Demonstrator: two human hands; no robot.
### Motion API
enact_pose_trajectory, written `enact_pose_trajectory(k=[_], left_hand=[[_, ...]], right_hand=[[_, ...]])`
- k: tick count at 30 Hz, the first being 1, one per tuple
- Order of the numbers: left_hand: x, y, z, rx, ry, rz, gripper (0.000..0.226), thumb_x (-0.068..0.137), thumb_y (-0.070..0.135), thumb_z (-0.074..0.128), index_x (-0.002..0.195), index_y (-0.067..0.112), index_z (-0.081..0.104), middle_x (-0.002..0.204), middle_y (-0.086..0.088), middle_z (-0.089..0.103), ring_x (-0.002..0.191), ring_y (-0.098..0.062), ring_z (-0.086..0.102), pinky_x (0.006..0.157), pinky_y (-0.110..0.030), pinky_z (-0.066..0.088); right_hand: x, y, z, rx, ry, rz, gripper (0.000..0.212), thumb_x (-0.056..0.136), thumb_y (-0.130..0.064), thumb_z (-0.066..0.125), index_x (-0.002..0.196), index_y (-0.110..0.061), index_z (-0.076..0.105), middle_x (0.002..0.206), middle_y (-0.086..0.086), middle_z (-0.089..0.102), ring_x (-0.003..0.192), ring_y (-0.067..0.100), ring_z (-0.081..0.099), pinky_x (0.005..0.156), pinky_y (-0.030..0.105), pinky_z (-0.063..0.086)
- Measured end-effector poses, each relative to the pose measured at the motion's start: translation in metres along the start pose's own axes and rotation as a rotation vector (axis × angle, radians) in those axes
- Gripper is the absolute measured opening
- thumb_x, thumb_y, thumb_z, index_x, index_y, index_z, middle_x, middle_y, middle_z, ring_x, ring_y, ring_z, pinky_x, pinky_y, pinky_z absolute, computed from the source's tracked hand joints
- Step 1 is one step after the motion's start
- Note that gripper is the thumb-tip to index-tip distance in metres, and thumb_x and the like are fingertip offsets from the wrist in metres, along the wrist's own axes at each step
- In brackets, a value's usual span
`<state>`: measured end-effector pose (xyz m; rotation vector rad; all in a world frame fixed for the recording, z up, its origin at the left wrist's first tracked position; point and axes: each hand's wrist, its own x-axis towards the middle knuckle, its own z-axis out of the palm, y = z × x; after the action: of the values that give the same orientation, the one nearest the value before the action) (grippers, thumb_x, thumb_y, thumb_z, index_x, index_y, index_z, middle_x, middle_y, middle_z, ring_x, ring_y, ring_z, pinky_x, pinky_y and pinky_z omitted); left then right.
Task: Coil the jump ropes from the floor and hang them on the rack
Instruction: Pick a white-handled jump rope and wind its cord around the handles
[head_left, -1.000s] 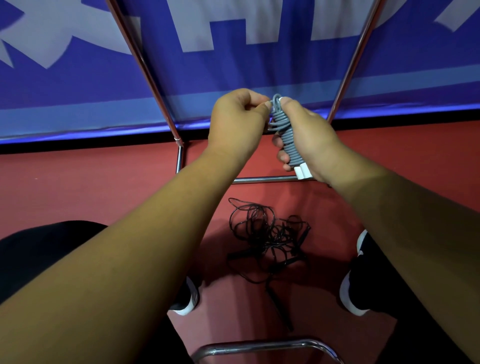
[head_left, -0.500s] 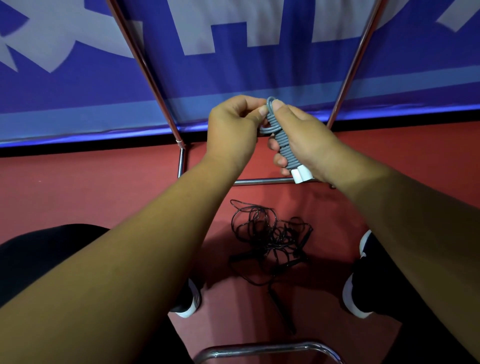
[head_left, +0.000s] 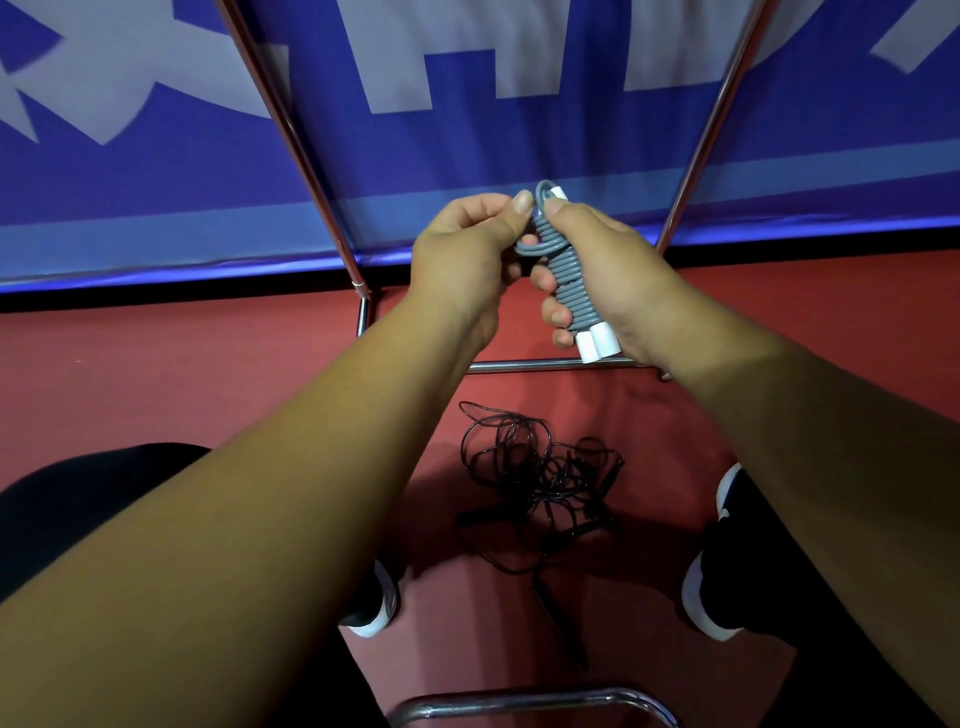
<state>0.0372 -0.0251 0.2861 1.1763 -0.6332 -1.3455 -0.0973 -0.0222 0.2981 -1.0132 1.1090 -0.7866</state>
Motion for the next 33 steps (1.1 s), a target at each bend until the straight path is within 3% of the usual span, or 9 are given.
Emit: enact_pose_trajectory(k=[3, 7, 10, 15, 20, 23, 26, 28, 33], left_hand=[[0.001, 0.0, -0.001, -0.044, -0.017, -0.007, 0.012, 0.095, 0.009, 0.073, 0.095, 0.007, 0.061, 0.069, -0.008, 0.063, 0.055, -0.015, 0.054, 0.05, -0.025, 0.042], [-0.002, -0.006, -0.005, -0.035, -0.004, -0.019, 0.011, 0.096, 0.016, 0.075, 0.097, 0.009, 0.066, 0.082, -0.011, 0.07, 0.064, -0.018, 0.057, 0.056, -0.026, 0.044], [-0.002, -0.003, -0.006, 0.121, -0.005, 0.029, 0.016, 0.096, 0.02, 0.075, 0.104, 0.008, 0.07, 0.09, -0.012, 0.074, 0.076, -0.021, 0.066, 0.067, -0.031, 0.051], [0.005, 0.01, -0.005, 0.372, -0.152, 0.109, 0.023, 0.094, 0.005, 0.072, 0.116, 0.013, 0.074, 0.078, -0.009, 0.069, 0.069, -0.019, 0.065, 0.081, -0.041, 0.061], [0.006, 0.012, -0.003, 0.551, -0.211, 0.078, 0.011, 0.095, 0.004, 0.068, 0.104, 0.005, 0.075, 0.076, -0.006, 0.069, 0.062, -0.014, 0.061, 0.068, -0.033, 0.058], [0.005, 0.012, -0.004, 0.55, -0.181, 0.159, 0.006, 0.095, 0.006, 0.069, 0.099, 0.006, 0.073, 0.079, -0.005, 0.069, 0.069, -0.012, 0.062, 0.07, -0.031, 0.056], [0.002, 0.016, -0.001, 0.579, -0.182, 0.295, 0.005, 0.095, 0.004, 0.067, 0.095, 0.007, 0.071, 0.078, -0.003, 0.07, 0.071, -0.01, 0.062, 0.071, -0.028, 0.054], [-0.002, 0.02, 0.003, 0.557, -0.212, 0.362, 0.005, 0.095, 0.001, 0.065, 0.095, 0.004, 0.069, 0.079, -0.008, 0.07, 0.074, -0.014, 0.063, 0.077, -0.034, 0.057], [-0.003, 0.032, 0.007, 0.357, -0.19, 0.294, 0.007, 0.097, 0.007, 0.064, 0.093, 0.009, 0.068, 0.081, -0.009, 0.071, 0.079, -0.021, 0.066, 0.083, -0.043, 0.059]], right_hand=[[-0.002, -0.001, 0.003, -0.038, -0.016, -0.005, 0.032, 0.109, -0.053, 0.049, 0.109, -0.021, 0.056, 0.07, 0.006, 0.055, 0.046, 0.021, 0.046, 0.052, 0.031, 0.045], [0.0, -0.001, 0.003, -0.1, -0.018, 0.015, 0.029, 0.11, -0.05, 0.05, 0.11, -0.022, 0.057, 0.07, 0.005, 0.056, 0.045, 0.021, 0.048, 0.052, 0.031, 0.046], [0.004, 0.001, 0.0, -0.206, 0.023, 0.011, 0.026, 0.108, -0.051, 0.051, 0.107, -0.026, 0.059, 0.074, 0.005, 0.059, 0.047, 0.022, 0.052, 0.051, 0.034, 0.049], [0.008, 0.005, -0.013, -0.479, 0.123, -0.033, 0.027, 0.104, -0.052, 0.053, 0.119, -0.031, 0.055, 0.084, 0.006, 0.065, 0.048, 0.018, 0.058, 0.05, 0.037, 0.055], [0.003, 0.01, -0.014, -0.673, 0.092, -0.041, 0.031, 0.094, -0.055, 0.066, 0.109, -0.03, 0.055, 0.08, 0.005, 0.065, 0.05, 0.018, 0.061, 0.049, 0.034, 0.056], [0.001, 0.011, -0.015, -0.775, 0.075, -0.04, 0.032, 0.094, -0.056, 0.066, 0.104, -0.027, 0.055, 0.076, 0.008, 0.066, 0.051, 0.02, 0.063, 0.048, 0.035, 0.058], [0.002, 0.01, -0.016, -0.788, 0.062, -0.02, 0.037, 0.094, -0.061, 0.065, 0.098, -0.026, 0.057, 0.075, 0.008, 0.064, 0.05, 0.023, 0.061, 0.051, 0.04, 0.058], [0.003, 0.007, -0.016, -0.743, 0.111, 0.013, 0.042, 0.094, -0.065, 0.063, 0.095, -0.023, 0.06, 0.073, 0.009, 0.062, 0.051, 0.024, 0.059, 0.051, 0.04, 0.057], [0.004, 0.003, -0.016, -0.6, 0.194, 0.034, 0.056, 0.082, -0.077, 0.067, 0.08, -0.021, 0.064, 0.058, 0.0, 0.057, 0.047, 0.023, 0.053, 0.048, 0.032, 0.047]])
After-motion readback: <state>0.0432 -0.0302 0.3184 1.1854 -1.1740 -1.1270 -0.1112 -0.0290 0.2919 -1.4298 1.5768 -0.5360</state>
